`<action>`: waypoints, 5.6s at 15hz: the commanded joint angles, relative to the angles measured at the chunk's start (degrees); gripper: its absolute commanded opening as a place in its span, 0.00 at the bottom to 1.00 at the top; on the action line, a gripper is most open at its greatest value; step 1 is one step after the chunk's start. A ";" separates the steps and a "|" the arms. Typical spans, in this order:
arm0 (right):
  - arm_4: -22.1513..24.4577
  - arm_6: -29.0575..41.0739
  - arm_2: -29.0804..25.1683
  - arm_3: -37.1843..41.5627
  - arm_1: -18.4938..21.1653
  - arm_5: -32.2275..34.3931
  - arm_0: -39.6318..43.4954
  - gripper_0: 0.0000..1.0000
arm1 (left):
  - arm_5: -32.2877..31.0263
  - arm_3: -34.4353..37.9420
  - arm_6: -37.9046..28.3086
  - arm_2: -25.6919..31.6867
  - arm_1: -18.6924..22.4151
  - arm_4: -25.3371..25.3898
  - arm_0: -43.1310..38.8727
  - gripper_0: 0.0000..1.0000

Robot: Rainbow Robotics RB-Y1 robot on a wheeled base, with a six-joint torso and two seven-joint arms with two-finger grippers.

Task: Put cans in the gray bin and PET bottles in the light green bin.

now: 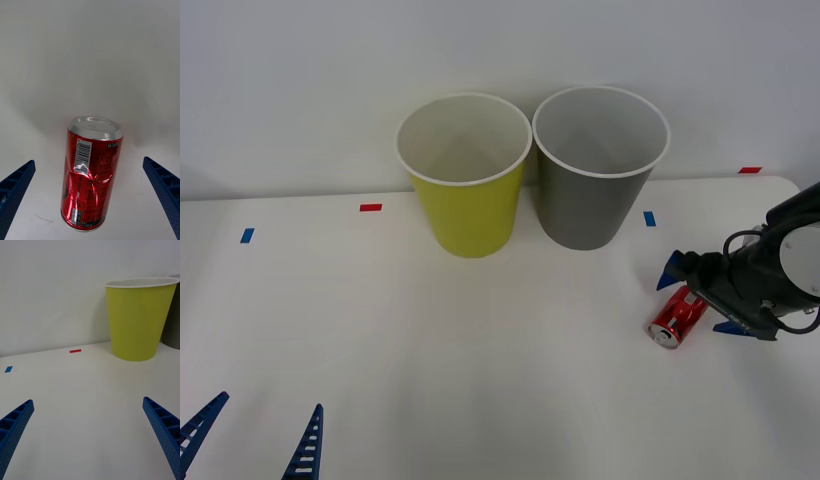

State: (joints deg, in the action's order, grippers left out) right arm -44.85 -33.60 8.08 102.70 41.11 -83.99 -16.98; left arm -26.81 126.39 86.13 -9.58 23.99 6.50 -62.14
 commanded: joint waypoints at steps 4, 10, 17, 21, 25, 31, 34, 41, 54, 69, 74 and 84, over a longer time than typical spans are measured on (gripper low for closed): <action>-1.56 2.49 4.75 -2.42 2.31 0.05 -2.53 1.00 | 0.00 0.00 0.00 0.00 0.00 0.00 0.00 1.00; -1.91 3.81 8.09 -5.93 3.54 0.93 -5.26 1.00 | 0.00 0.00 0.00 0.00 0.00 0.00 0.00 1.00; -2.26 4.95 12.14 -6.99 4.15 2.78 -7.01 1.00 | 0.00 0.00 0.00 0.00 0.00 0.00 0.00 1.00; -2.62 5.04 14.42 -10.50 4.33 4.10 -9.56 1.00 | 0.00 0.00 0.00 0.00 0.00 0.00 0.00 1.00; -2.62 4.95 14.86 -10.50 4.68 4.01 -9.56 1.00 | 0.00 0.00 0.00 0.00 0.00 0.00 0.00 1.00; -3.05 5.48 14.86 -10.50 4.68 4.01 -9.56 1.00 | 0.00 0.00 0.00 0.00 0.00 0.00 0.00 1.00; -3.05 5.48 15.12 -10.50 4.68 4.01 -9.56 1.00 | 0.00 0.00 0.00 0.00 0.00 0.00 0.00 1.00; -3.14 5.48 15.12 -10.41 4.68 3.74 -9.56 0.26 | 0.00 0.00 0.00 0.00 0.00 0.00 0.00 1.00; 9.69 -5.60 2.47 7.95 -0.42 2.07 5.73 0.00 | 0.00 0.00 0.00 0.00 0.00 0.00 0.00 1.00; 21.47 -55.87 -24.16 37.84 -27.22 2.51 16.98 0.00 | 0.00 0.00 0.00 0.00 0.00 0.00 0.00 1.00; 22.43 -60.35 -23.99 41.44 -30.21 12.53 16.19 0.00 | 0.00 0.00 0.00 0.00 0.00 0.00 0.00 1.00; 24.72 -60.00 -20.65 40.91 -32.06 14.38 3.27 0.00 | 0.00 0.00 0.00 0.00 0.00 0.00 0.00 1.00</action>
State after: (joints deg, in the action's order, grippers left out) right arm -20.59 -93.71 -13.28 144.05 9.33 -69.88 -12.58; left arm -26.81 126.39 86.13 -9.58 23.99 6.50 -62.14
